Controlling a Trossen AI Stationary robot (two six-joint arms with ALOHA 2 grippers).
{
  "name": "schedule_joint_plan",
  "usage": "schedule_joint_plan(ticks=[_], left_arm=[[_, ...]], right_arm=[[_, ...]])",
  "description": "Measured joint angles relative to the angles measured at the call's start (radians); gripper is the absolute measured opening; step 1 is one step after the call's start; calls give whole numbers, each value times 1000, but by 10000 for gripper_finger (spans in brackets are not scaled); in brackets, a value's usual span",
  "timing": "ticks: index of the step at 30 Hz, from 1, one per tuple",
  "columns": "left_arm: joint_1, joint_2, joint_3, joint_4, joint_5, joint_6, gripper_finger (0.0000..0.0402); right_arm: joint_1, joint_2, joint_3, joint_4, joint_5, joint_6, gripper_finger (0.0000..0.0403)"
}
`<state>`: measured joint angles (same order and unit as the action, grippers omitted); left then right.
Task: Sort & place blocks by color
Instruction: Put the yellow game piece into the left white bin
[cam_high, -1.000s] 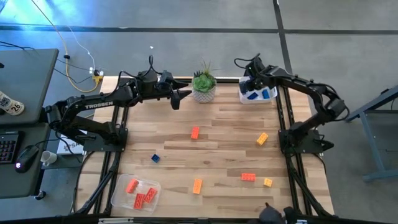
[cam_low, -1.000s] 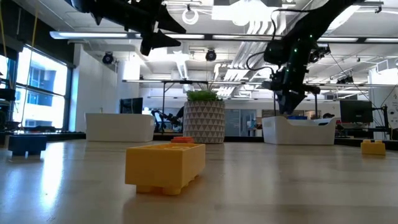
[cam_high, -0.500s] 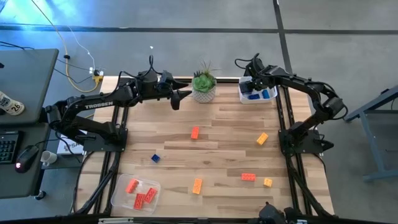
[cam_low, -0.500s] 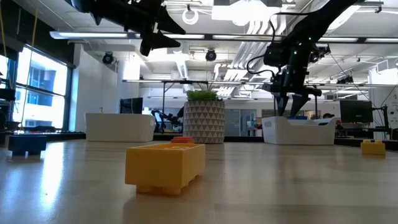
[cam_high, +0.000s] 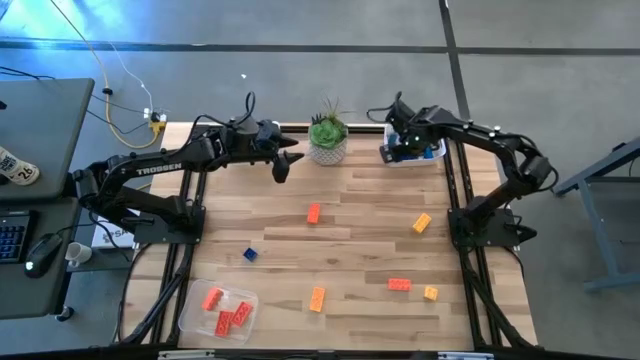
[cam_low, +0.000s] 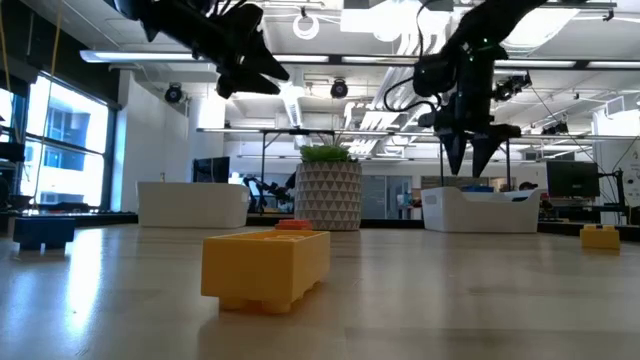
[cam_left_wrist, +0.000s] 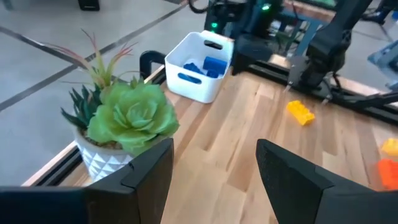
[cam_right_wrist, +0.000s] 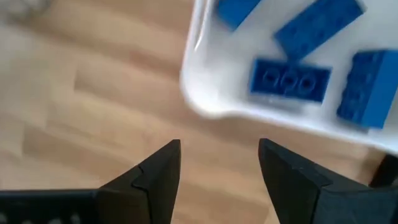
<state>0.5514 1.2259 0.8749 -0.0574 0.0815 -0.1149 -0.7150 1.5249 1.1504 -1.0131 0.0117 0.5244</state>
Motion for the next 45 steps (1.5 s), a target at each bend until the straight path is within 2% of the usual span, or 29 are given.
schedule_joint_plan(ticks=[14,22,27,35,45], left_arm=[[0,0,0,-7,0,48,216],[0,0,0,-7,0,48,216],[0,0,0,-7,0,48,216],[0,0,0,-6,0,48,216],[0,0,0,-6,0,48,216]], right_arm=[[349,0,3,-189,3,116,202],[555,0,3,-321,69,279,202],[669,-1,-16,-337,90,304,202],[804,-1,-27,-388,112,338,202],[918,-2,-28,-563,151,458,202]])
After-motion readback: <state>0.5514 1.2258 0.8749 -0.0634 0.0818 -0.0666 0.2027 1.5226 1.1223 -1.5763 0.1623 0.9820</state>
